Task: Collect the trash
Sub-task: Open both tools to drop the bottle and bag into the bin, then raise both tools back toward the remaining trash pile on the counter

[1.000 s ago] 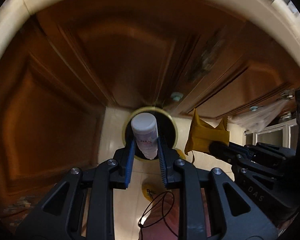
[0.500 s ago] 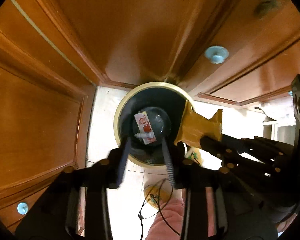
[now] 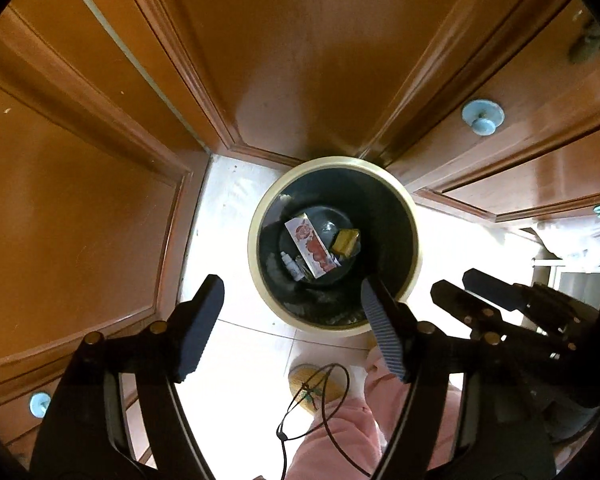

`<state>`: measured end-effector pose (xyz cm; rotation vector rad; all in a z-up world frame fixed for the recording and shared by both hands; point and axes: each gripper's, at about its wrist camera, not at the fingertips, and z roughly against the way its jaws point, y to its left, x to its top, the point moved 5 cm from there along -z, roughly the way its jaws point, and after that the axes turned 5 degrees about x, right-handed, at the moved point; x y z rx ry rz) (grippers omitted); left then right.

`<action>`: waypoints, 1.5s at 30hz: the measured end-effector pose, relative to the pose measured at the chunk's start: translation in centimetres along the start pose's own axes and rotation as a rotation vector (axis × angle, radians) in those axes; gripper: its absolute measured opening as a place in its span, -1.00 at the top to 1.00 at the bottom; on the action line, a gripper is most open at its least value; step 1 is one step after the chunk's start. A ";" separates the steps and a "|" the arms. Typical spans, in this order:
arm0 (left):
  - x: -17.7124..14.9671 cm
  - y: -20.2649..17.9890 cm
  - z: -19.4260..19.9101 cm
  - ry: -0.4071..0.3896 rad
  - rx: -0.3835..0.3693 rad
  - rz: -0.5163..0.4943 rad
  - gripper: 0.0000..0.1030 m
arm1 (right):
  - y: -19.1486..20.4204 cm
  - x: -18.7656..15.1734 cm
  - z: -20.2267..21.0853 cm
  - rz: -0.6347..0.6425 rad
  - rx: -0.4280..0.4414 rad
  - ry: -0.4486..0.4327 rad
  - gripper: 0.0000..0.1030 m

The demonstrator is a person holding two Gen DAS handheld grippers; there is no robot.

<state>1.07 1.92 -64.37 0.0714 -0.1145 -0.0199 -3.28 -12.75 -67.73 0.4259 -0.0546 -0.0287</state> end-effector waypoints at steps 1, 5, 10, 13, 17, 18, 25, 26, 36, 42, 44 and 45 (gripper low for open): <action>0.0 0.0 0.6 -0.002 -0.003 0.004 -0.34 | 0.1 -0.1 0.3 0.000 0.004 0.006 0.22; 0.1 0.0 3.1 -0.015 -0.009 0.014 -0.34 | 0.9 -0.4 1.9 -0.001 0.015 0.006 0.22; 0.3 0.2 7.3 -0.034 -0.010 0.021 -0.34 | 2.5 -0.4 5.1 0.010 0.021 -0.003 0.22; 0.5 0.5 10.5 -0.047 -0.009 0.024 -0.34 | 3.5 -0.2 7.2 0.012 0.020 -0.012 0.22; 0.6 0.9 15.0 -0.054 -0.011 0.035 -0.34 | 5.5 0.0 11.5 0.025 0.010 -0.024 0.22; 0.6 1.1 16.7 -0.054 -0.017 0.040 -0.34 | 6.2 0.1 13.0 0.033 0.007 -0.026 0.22; 0.5 2.0 26.6 -0.097 -0.038 0.064 -0.34 | 11.4 0.3 22.3 0.080 0.000 -0.065 0.03; 0.6 2.3 28.3 -0.112 -0.044 0.071 -0.34 | 12.4 0.3 24.1 0.089 0.003 -0.079 0.02; 1.5 4.2 42.9 -0.312 -0.041 0.056 -0.34 | 19.7 0.5 38.7 0.153 0.013 -0.258 -0.08; 2.6 5.4 49.9 -0.420 -0.048 0.048 -0.34 | 22.9 1.3 45.6 0.206 -0.005 -0.358 -0.09; 3.5 5.6 51.8 -0.452 -0.042 0.041 -0.34 | 23.4 1.8 47.8 0.219 -0.003 -0.390 -0.10; 4.1 5.8 52.5 -0.465 -0.037 0.038 -0.34 | 23.8 2.3 49.0 0.225 -0.006 -0.413 -0.11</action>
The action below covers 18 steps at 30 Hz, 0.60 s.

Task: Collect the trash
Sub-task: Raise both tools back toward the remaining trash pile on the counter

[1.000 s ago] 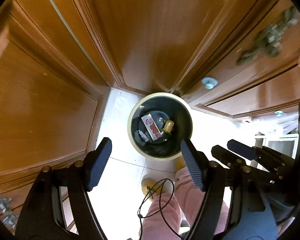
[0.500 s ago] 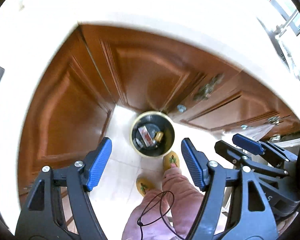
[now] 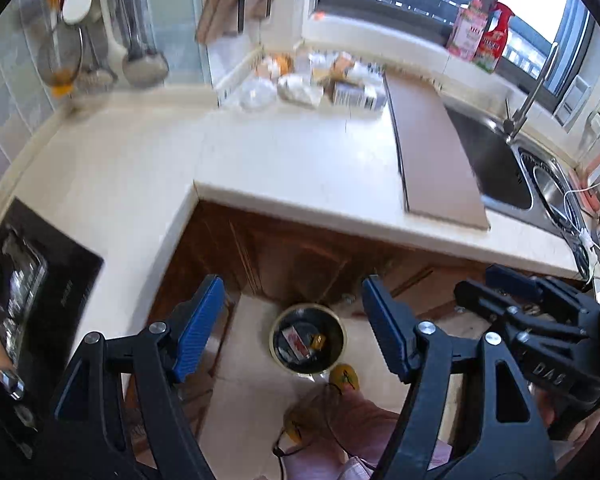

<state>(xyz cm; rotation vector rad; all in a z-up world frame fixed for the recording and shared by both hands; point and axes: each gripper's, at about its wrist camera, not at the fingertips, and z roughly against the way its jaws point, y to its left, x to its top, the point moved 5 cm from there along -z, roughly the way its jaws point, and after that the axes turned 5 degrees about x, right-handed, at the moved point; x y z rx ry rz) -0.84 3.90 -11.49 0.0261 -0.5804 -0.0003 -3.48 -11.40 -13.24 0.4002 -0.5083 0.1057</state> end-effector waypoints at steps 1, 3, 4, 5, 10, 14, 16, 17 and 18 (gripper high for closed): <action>0.6 0.1 0.3 -0.010 0.002 -0.003 -0.34 | 0.1 1.0 0.8 0.005 -0.006 -0.017 -0.12; 2.0 0.1 0.9 -0.033 0.008 -0.008 -0.34 | 0.2 2.9 2.2 0.011 -0.007 -0.039 -0.12; 2.9 0.0 1.2 -0.044 0.012 -0.013 -0.34 | 0.0 4.0 3.0 0.013 -0.003 -0.048 -0.12; 3.6 -0.1 1.4 -0.054 0.018 -0.017 -0.34 | -0.1 4.8 3.3 0.016 0.000 -0.055 -0.13; 8.7 -0.9 1.2 -0.087 0.068 -0.032 -0.34 | -1.2 10.3 3.3 0.058 0.003 -0.079 -0.17; 13.4 -1.6 -0.8 -0.090 0.103 -0.026 -0.34 | -3.6 15.8 2.2 0.097 0.020 -0.072 -0.25; 15.5 -2.0 -2.4 -0.084 0.117 -0.026 -0.34 | -5.0 19.0 1.3 0.116 0.018 -0.066 -0.33; 16.9 -2.4 -3.4 -0.078 0.118 -0.028 -0.34 | -5.8 20.2 0.5 0.124 0.022 -0.060 -0.41; 17.8 -2.6 -4.2 -0.071 0.117 -0.030 -0.34 | -6.7 22.1 -0.3 0.138 0.031 -0.050 -0.45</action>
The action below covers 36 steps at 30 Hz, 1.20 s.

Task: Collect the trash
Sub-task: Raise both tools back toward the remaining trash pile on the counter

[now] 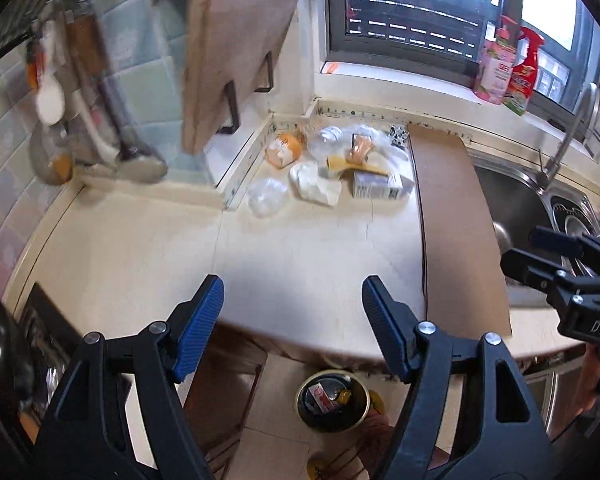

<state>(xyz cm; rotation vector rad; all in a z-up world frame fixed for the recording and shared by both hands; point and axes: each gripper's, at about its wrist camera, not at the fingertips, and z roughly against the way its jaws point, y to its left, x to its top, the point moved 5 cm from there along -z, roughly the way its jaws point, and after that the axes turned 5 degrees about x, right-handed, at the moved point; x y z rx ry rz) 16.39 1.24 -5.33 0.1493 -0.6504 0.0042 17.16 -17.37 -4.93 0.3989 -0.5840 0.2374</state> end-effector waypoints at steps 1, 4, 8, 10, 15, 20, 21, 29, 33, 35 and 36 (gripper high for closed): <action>1.4 -0.5 -1.5 0.016 0.001 0.000 -0.34 | -1.0 1.2 -1.0 0.008 0.007 0.008 -0.52; 4.4 -1.6 -5.4 0.052 0.007 0.009 -0.34 | -4.6 5.4 -4.6 0.049 0.009 0.039 -0.56; 7.0 -3.0 -10.7 0.102 -0.009 0.016 -0.34 | -9.0 9.7 -10.6 0.079 0.017 0.087 -0.56; 8.1 -3.7 -13.6 0.122 -0.004 0.016 -0.34 | -10.4 10.7 -13.5 0.092 0.034 0.108 -0.57; 9.3 -4.7 -19.8 0.175 0.001 0.043 -0.34 | -12.9 11.9 -20.6 0.152 0.046 0.170 -0.57; 9.4 -5.4 -23.5 0.210 -0.025 0.050 -0.34 | -13.8 12.2 -26.2 0.216 0.067 0.225 -0.57; 9.5 -5.5 -24.3 0.217 -0.032 0.050 -0.34 | -14.0 12.2 -27.2 0.227 0.074 0.234 -0.57; 9.8 -5.4 -26.5 0.231 -0.069 0.021 -0.34 | -13.6 12.1 -31.1 0.326 0.132 0.277 -0.57; 9.9 -5.0 -27.1 0.239 -0.075 0.016 -0.34 | -13.0 11.5 -32.0 0.372 0.155 0.301 -0.53; 9.9 -4.9 -27.4 0.243 -0.083 0.018 -0.34 | -12.5 11.0 -32.1 0.403 0.154 0.308 -0.27; 9.8 -4.8 -27.4 0.244 -0.086 0.020 -0.34 | -12.2 10.5 -32.3 0.422 0.151 0.323 -0.17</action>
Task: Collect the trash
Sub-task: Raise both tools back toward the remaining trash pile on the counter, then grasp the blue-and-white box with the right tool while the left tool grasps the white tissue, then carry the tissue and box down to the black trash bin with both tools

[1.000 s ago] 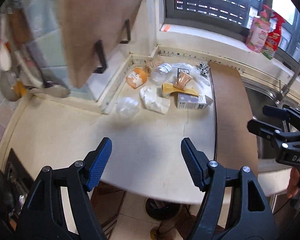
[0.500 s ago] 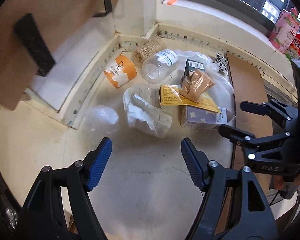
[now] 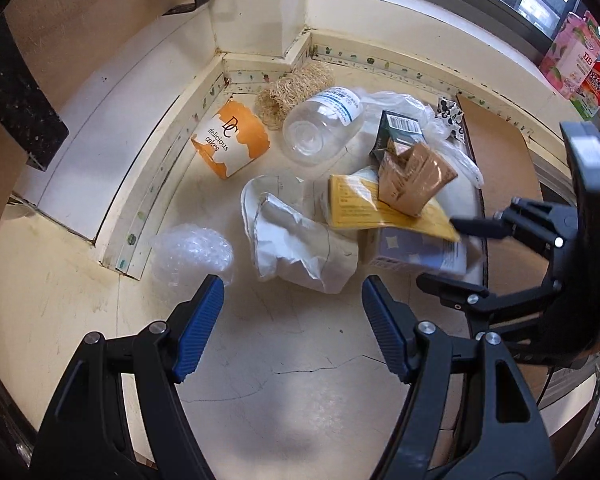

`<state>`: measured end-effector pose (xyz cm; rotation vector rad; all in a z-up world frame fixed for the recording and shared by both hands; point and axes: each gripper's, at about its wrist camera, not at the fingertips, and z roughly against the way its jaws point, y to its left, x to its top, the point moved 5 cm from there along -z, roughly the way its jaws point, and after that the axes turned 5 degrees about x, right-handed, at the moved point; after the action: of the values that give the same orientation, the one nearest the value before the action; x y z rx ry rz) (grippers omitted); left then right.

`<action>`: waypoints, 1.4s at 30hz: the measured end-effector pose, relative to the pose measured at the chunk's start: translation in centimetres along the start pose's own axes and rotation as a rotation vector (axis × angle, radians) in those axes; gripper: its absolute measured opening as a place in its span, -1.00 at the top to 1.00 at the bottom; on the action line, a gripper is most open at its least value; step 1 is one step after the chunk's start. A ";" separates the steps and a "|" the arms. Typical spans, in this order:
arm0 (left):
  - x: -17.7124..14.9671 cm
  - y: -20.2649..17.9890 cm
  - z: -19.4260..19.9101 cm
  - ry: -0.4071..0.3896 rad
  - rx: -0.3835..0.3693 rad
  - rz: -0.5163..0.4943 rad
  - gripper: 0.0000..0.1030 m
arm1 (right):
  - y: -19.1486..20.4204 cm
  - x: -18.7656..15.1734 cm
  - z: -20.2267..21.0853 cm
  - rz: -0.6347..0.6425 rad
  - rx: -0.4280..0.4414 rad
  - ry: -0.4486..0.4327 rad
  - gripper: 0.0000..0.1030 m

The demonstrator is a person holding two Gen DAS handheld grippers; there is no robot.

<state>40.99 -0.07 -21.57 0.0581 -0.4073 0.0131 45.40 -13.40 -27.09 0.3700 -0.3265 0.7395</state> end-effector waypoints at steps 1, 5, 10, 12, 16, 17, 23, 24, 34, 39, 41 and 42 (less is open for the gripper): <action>0.0 0.1 -0.2 0.004 -0.005 0.001 -0.34 | 0.3 -0.3 -0.3 0.009 -0.006 0.014 0.04; 0.1 0.2 -0.6 0.011 -0.005 0.003 -0.34 | 1.0 -1.1 -0.2 -0.007 -0.005 0.017 0.27; 0.2 0.5 -1.8 0.027 -0.007 0.015 -0.34 | 0.5 -2.3 1.7 -0.148 0.038 -0.040 0.32; 0.3 0.8 -2.4 0.035 -0.004 0.030 -0.34 | 0.5 -2.8 2.6 -0.192 0.041 -0.072 0.33; 0.5 1.6 -3.9 0.054 -0.002 0.070 -0.34 | 0.4 -3.6 3.6 -0.250 0.021 -0.114 0.33; 0.6 1.8 -4.3 0.060 -0.001 0.082 -0.34 | 0.3 -3.6 3.7 -0.260 0.016 -0.121 0.33; 1.1 2.1 -6.1 0.066 -0.007 0.102 -0.34 | -0.8 -4.1 3.8 -0.323 0.003 -0.135 0.33; 1.2 1.9 -6.2 0.065 -0.005 0.098 -0.34 | -0.9 -4.3 3.8 -0.329 0.001 -0.136 0.33; 1.9 -0.8 -5.8 0.029 0.014 0.043 0.50 | -0.5 -5.1 4.1 -0.365 0.015 -0.140 0.33; 0.5 -1.1 -4.2 0.026 0.006 0.032 0.51 | 0.4 -5.6 4.6 -0.387 0.022 -0.147 0.34; -0.3 -1.3 -3.2 0.020 0.005 0.019 0.52 | 1.0 -5.9 4.9 -0.390 0.024 -0.151 0.34; -0.8 -1.4 -2.7 0.017 0.001 0.012 0.52 | 1.2 -5.9 5.1 -0.389 0.024 -0.152 0.34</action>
<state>41.38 -1.34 -24.42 0.0563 -0.3904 0.0253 39.64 -18.29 -24.77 0.4966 -0.3758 0.3347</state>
